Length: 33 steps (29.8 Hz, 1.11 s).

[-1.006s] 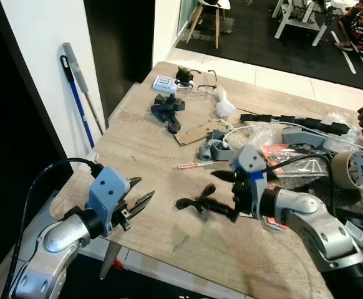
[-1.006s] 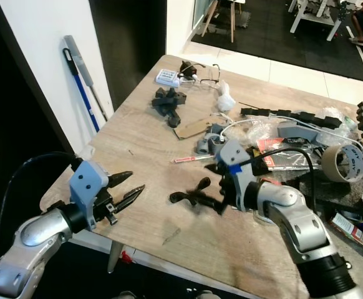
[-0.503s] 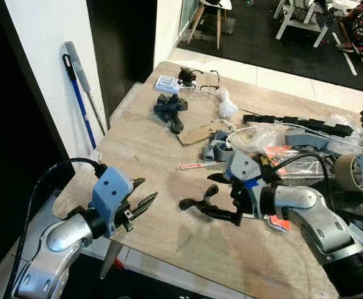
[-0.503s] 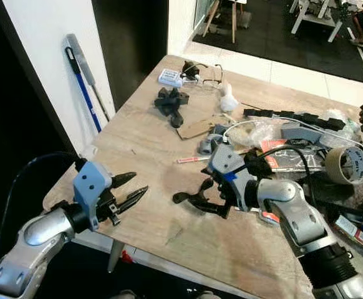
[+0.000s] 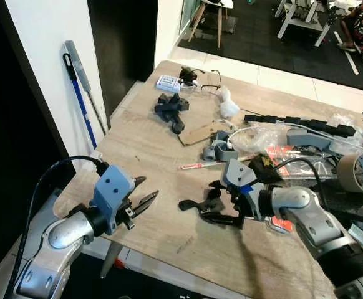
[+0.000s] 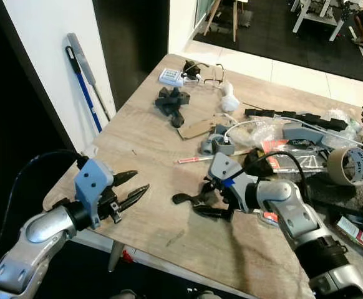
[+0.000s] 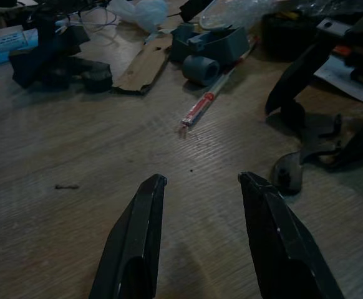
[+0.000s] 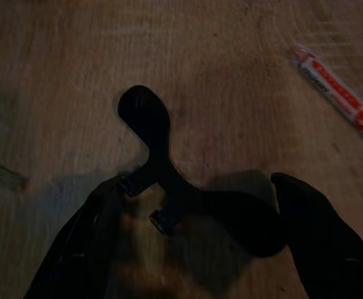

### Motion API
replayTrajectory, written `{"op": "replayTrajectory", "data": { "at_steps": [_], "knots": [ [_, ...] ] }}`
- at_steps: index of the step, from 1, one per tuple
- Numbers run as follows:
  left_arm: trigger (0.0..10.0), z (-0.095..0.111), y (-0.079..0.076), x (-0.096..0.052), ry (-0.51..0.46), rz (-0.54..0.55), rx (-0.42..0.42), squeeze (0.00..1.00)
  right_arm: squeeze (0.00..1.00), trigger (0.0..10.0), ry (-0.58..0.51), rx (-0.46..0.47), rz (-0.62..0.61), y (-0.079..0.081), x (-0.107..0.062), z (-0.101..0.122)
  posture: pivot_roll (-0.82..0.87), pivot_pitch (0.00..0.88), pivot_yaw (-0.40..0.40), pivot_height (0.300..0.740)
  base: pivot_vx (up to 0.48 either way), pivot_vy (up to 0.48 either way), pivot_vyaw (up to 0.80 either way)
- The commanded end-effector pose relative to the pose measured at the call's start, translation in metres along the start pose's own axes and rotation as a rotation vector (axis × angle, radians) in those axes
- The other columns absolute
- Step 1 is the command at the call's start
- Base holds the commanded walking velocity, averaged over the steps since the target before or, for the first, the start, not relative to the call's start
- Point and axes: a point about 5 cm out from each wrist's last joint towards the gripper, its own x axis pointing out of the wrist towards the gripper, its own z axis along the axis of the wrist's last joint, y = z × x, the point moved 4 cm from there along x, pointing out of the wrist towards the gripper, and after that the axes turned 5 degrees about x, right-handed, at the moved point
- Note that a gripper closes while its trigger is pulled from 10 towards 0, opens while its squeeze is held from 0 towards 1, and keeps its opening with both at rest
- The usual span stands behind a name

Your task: Picking trash to rubbish bin

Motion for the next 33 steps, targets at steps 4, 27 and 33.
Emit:
{"op": "replayTrajectory", "data": {
  "at_steps": [4,27,33],
  "knots": [
    [10.0,-0.004,-0.008,0.001,0.008,-0.022,-0.013,0.00,0.00,10.0,0.051,0.030,0.021,0.002,0.000,-0.016,-0.04,0.169,-0.064,0.740,0.000,0.000,0.00],
    [10.0,-0.005,-0.007,0.002,0.016,-0.028,-0.004,0.00,0.00,0.0,0.085,0.039,0.080,0.004,0.000,-0.028,-0.04,0.163,-0.057,0.740,0.000,0.000,0.00],
    [10.0,-0.005,-0.005,0.003,0.018,-0.014,0.002,0.00,0.00,0.0,-0.045,0.114,0.046,-0.001,-0.001,-0.010,-0.04,0.162,-0.058,0.740,0.000,0.000,0.00]
  ]
}}
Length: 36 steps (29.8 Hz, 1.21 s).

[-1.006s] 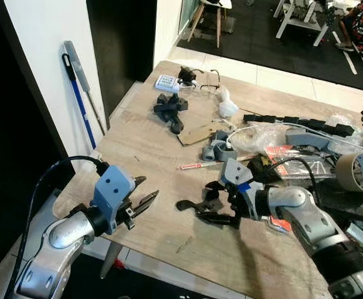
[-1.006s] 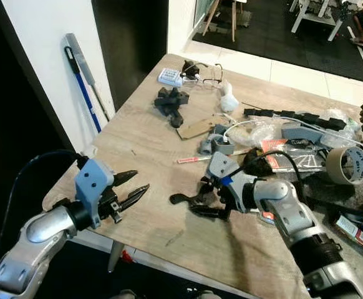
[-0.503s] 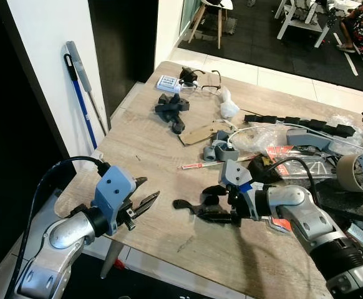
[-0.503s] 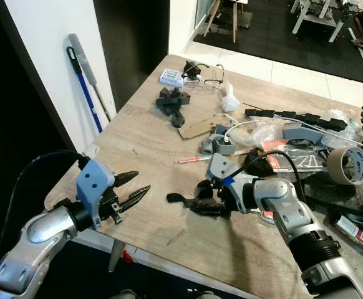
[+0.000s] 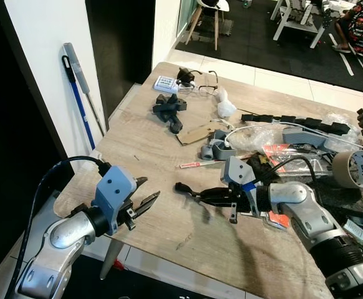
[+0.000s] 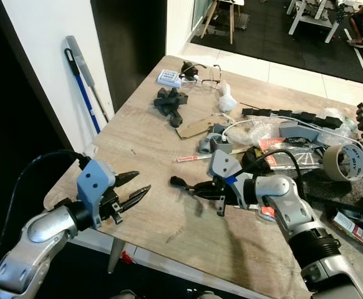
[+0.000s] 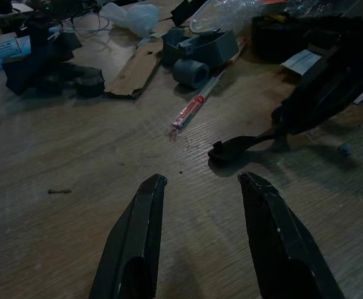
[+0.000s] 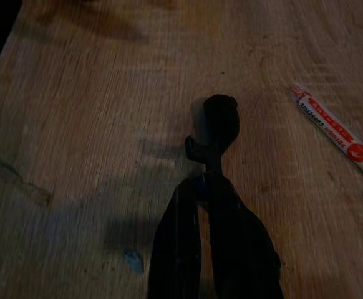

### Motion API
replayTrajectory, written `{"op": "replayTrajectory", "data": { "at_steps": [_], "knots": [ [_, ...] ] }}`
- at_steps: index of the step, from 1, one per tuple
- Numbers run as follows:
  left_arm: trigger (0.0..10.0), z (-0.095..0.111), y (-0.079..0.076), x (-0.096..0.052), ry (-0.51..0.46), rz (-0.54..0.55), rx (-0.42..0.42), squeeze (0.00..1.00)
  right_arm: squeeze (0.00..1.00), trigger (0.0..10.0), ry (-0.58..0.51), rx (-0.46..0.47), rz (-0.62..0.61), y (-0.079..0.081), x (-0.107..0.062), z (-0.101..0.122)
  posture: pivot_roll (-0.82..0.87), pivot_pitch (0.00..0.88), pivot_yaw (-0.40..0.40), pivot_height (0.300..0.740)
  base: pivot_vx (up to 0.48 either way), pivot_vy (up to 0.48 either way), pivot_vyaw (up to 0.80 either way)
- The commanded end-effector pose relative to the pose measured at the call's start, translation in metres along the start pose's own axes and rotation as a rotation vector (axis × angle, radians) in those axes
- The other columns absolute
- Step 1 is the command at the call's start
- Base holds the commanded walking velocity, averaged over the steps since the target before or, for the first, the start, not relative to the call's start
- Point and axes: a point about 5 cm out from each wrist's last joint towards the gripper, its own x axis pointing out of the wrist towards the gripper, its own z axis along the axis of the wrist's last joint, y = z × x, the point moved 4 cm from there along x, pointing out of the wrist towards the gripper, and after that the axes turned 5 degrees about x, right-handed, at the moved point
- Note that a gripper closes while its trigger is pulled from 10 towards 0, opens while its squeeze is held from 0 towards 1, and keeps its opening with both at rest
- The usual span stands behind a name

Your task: Picking trash to rubbish bin

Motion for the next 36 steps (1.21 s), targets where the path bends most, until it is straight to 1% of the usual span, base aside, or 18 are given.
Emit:
{"op": "replayTrajectory", "data": {
  "at_steps": [1,7,11,12,13,15,16,20,22,23,24,25,27,29,32,34,35,36],
  "knots": [
    [10.0,-0.005,-0.005,0.002,0.012,-0.012,-0.012,0.00,0.00,0.0,-0.001,0.072,-0.006,0.002,-0.001,-0.010,-0.04,0.162,-0.058,0.740,0.000,0.000,0.00],
    [10.0,-0.004,0.000,0.002,0.006,0.017,-0.008,0.00,0.00,0.0,-0.173,0.097,-0.074,-0.007,-0.002,0.026,-0.04,0.162,-0.061,0.740,0.000,0.000,0.00],
    [10.0,0.005,0.021,0.001,-0.043,0.156,-0.025,0.00,0.00,0.0,-0.331,0.055,-0.160,-0.013,-0.006,0.068,-0.04,0.160,-0.058,0.740,0.000,0.000,0.00],
    [10.0,0.005,0.021,0.001,-0.043,0.156,-0.025,0.00,0.00,0.0,-0.331,0.055,-0.160,-0.013,-0.006,0.068,-0.04,0.160,-0.058,0.740,0.000,0.000,0.00],
    [10.0,0.006,0.030,0.001,-0.045,0.216,-0.039,0.00,0.00,0.0,-0.373,0.033,-0.215,-0.016,-0.006,0.077,-0.03,0.155,-0.057,0.740,0.000,0.000,0.00],
    [10.0,0.006,0.030,0.001,-0.045,0.216,-0.039,0.00,0.00,0.0,-0.373,0.033,-0.215,-0.016,-0.006,0.077,-0.03,0.155,-0.057,0.740,0.000,0.000,0.00],
    [10.0,0.009,0.043,0.001,-0.054,0.300,-0.064,0.00,0.00,10.0,-0.447,-0.006,-0.304,-0.016,-0.002,0.094,-0.03,0.155,-0.057,0.740,0.000,0.000,0.00],
    [10.0,0.013,0.050,-0.001,-0.076,0.345,-0.094,0.00,0.00,10.0,-0.516,-0.058,-0.357,-0.004,0.008,0.108,-0.02,0.152,-0.058,0.740,0.000,0.000,0.00],
    [10.0,0.022,0.057,-0.004,-0.136,0.442,-0.150,0.00,0.00,10.0,-0.608,-0.076,-0.409,0.009,0.012,0.122,-0.02,0.139,-0.067,0.740,0.000,0.000,0.00],
    [10.0,0.022,0.057,-0.004,-0.136,0.442,-0.150,0.00,0.00,10.0,-0.608,-0.076,-0.409,0.009,0.012,0.122,-0.02,0.139,-0.067,0.740,0.000,0.000,0.00],
    [10.0,0.027,0.067,-0.007,-0.178,0.567,-0.203,0.00,0.00,10.0,-0.666,-0.090,-0.462,0.017,0.012,0.128,-0.01,0.135,-0.072,0.740,0.000,0.000,0.00],
    [10.0,0.029,0.069,-0.009,-0.194,0.615,-0.237,0.00,0.00,10.0,-0.683,-0.090,-0.507,0.018,0.011,0.126,-0.01,0.133,-0.072,0.740,0.000,0.000,0.00],
    [10.0,0.031,0.062,-0.007,-0.210,0.597,-0.262,0.00,0.00,10.0,-0.695,-0.066,-0.552,0.020,0.010,0.121,-0.01,0.133,-0.072,0.740,0.000,0.000,0.00],
    [10.0,0.034,0.046,-0.004,-0.213,0.482,-0.213,0.00,0.00,10.0,-0.694,-0.061,-0.584,0.020,0.009,0.116,-0.02,0.133,-0.077,0.740,0.000,0.000,0.00],
    [10.0,0.027,0.041,-0.003,-0.154,0.463,-0.153,0.00,0.00,10.0,-0.669,-0.079,-0.631,0.020,0.008,0.110,-0.03,0.130,-0.082,0.740,0.000,0.000,0.00],
    [10.0,0.018,0.049,-0.005,-0.082,0.533,-0.062,0.00,0.00,10.0,-0.666,-0.087,-0.640,0.022,0.007,0.105,-0.01,0.122,-0.097,0.740,0.000,0.000,0.00],
    [10.0,0.011,0.062,-0.010,-0.033,0.647,-0.046,0.00,0.00,10.0,-0.660,-0.077,-0.654,0.022,0.006,0.099,0.00,0.115,-0.099,0.740,0.000,0.000,0.00],
    [10.0,0.011,0.062,-0.010,-0.033,0.647,-0.046,0.00,0.00,10.0,-0.660,-0.077,-0.654,0.022,0.006,0.099,0.00,0.115,-0.099,0.740,0.000,0.000,0.00]
  ]
}}
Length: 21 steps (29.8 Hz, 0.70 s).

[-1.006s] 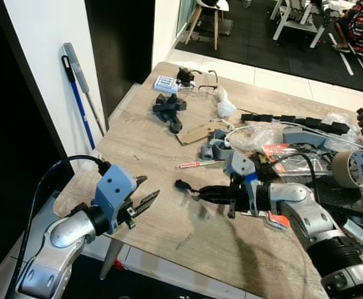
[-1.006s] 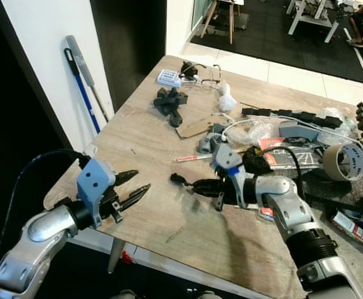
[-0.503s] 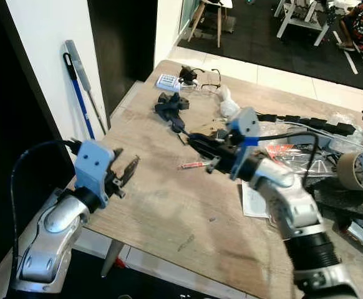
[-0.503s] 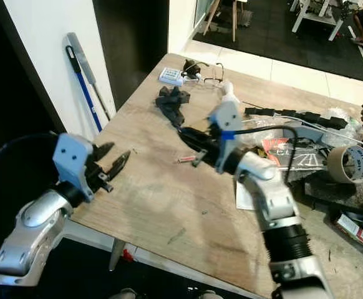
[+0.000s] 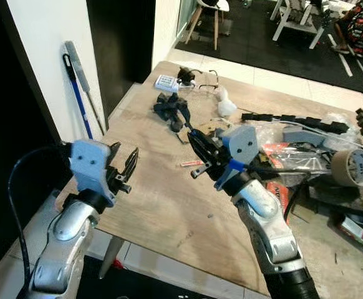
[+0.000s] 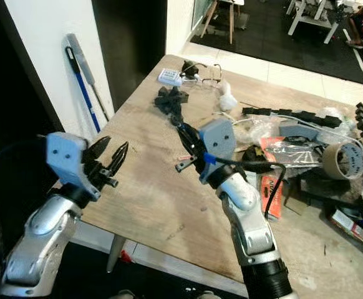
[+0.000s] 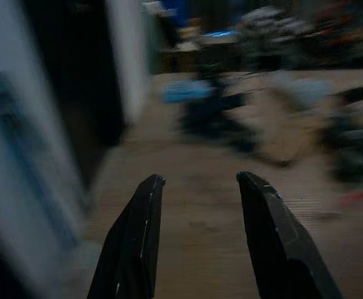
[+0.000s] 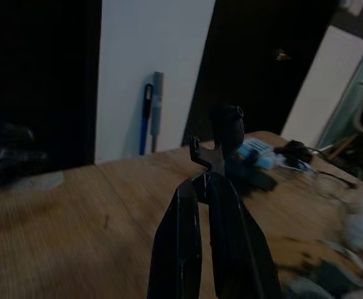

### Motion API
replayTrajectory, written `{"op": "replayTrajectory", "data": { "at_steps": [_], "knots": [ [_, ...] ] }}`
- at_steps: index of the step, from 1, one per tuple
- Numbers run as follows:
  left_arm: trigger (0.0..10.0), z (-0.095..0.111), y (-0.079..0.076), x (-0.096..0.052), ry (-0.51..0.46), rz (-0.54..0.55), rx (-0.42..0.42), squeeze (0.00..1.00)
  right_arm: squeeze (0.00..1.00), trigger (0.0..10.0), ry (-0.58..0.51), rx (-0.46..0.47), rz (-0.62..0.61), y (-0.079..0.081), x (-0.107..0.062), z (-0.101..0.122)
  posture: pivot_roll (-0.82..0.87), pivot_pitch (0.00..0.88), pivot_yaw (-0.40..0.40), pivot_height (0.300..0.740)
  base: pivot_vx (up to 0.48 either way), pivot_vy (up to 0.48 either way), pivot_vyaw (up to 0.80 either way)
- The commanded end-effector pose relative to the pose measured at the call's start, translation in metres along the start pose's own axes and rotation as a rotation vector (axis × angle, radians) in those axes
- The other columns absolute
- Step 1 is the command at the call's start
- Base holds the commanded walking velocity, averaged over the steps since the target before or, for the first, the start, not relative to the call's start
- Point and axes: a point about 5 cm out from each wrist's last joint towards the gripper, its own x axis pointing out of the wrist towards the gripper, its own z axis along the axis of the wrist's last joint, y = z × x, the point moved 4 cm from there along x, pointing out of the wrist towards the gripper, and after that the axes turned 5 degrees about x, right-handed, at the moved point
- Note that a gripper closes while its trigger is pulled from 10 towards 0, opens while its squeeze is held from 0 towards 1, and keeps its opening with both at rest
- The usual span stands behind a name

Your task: Picking trash to rubbish bin

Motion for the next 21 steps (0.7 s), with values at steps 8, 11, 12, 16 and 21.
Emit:
{"op": "replayTrajectory", "data": {
  "at_steps": [8,11,12,16,21],
  "knots": [
    [10.0,-0.016,0.016,-0.004,0.088,0.162,0.070,0.00,0.00,10.0,0.028,0.012,-0.120,-0.008,-0.020,-0.013,-0.04,0.107,-0.082,0.740,0.000,0.000,0.00],
    [10.0,-0.016,0.012,-0.004,0.086,0.150,0.067,0.00,0.00,10.0,0.029,0.009,-0.127,-0.009,-0.022,-0.013,-0.03,0.103,-0.086,0.740,0.000,0.000,0.00],
    [10.0,-0.016,0.012,-0.004,0.086,0.150,0.067,0.00,0.00,10.0,0.029,0.009,-0.127,-0.009,-0.022,-0.013,-0.03,0.103,-0.086,0.740,0.000,0.000,0.00],
    [10.0,-0.015,0.010,-0.001,0.084,0.181,0.063,0.00,0.00,10.0,0.031,0.006,-0.119,-0.008,-0.021,-0.015,-0.02,0.096,-0.084,0.740,0.000,0.000,0.00],
    [10.0,-0.016,0.006,0.002,0.085,0.186,0.036,0.00,0.00,10.0,0.010,-0.003,-0.106,-0.004,-0.017,-0.010,-0.04,0.100,-0.089,0.740,0.000,0.000,0.00]
  ]
}}
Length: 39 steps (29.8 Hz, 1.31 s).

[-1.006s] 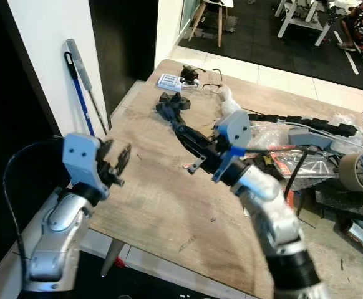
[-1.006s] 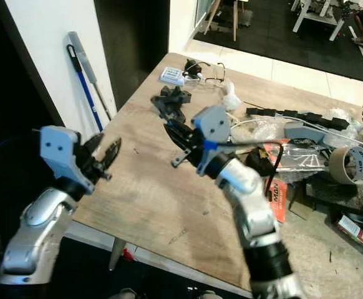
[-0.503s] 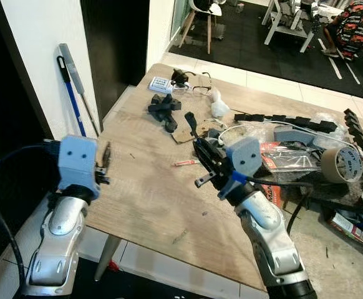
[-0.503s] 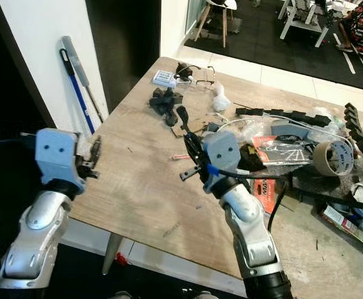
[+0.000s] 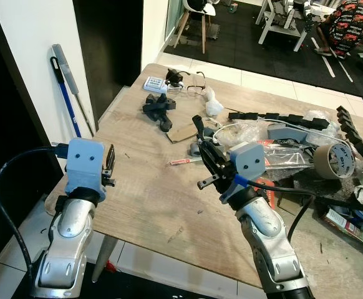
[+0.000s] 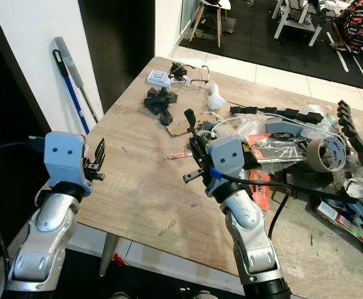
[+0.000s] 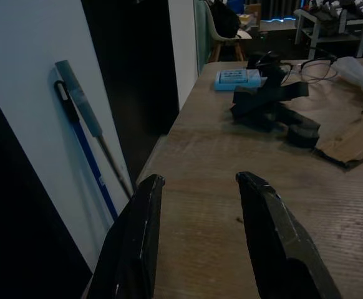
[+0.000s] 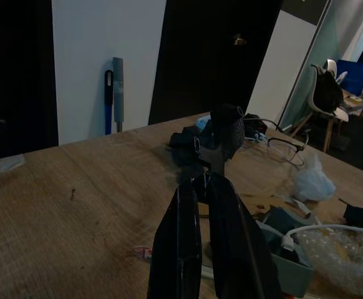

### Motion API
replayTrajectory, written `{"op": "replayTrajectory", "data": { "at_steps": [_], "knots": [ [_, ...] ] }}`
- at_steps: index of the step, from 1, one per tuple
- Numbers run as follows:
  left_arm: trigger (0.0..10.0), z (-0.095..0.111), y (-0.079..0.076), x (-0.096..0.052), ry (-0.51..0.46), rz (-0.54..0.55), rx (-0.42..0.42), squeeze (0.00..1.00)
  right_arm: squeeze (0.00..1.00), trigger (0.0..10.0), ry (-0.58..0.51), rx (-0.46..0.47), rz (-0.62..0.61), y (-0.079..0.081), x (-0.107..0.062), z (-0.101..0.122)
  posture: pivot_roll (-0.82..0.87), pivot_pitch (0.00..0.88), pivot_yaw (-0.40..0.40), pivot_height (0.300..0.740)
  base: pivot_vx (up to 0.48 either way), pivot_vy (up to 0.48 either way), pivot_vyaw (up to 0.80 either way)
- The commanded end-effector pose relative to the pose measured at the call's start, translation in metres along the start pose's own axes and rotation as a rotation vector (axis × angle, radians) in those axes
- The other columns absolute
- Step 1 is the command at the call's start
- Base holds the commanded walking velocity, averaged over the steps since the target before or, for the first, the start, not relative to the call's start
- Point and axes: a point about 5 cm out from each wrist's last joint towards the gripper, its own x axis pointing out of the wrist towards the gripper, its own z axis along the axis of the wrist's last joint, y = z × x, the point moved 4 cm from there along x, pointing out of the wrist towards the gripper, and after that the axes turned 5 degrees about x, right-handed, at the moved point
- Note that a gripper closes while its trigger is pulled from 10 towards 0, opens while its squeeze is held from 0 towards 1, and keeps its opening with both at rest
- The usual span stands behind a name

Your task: Picking trash to rubbish bin

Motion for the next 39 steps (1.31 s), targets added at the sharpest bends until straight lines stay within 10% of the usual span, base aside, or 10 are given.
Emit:
{"op": "replayTrajectory", "data": {
  "at_steps": [1,21,39],
  "knots": [
    [10.0,-0.007,-0.006,-0.001,0.029,-0.015,-0.013,0.00,0.00,10.0,-0.012,-0.008,-0.001,0.000,-0.001,0.003,-0.04,0.100,-0.089,0.740,0.000,0.000,0.00],
    [10.0,-0.008,-0.013,-0.001,0.056,-0.052,-0.084,0.00,0.00,10.0,-0.015,0.001,-0.084,-0.019,-0.004,0.001,-0.03,0.113,-0.066,0.740,0.000,0.000,0.00],
    [10.0,-0.020,0.027,0.000,0.091,0.024,-0.056,0.00,0.00,10.0,0.011,0.008,-0.157,-0.043,-0.020,0.000,-0.04,0.129,-0.064,0.740,-0.296,0.000,0.00]
  ]
}}
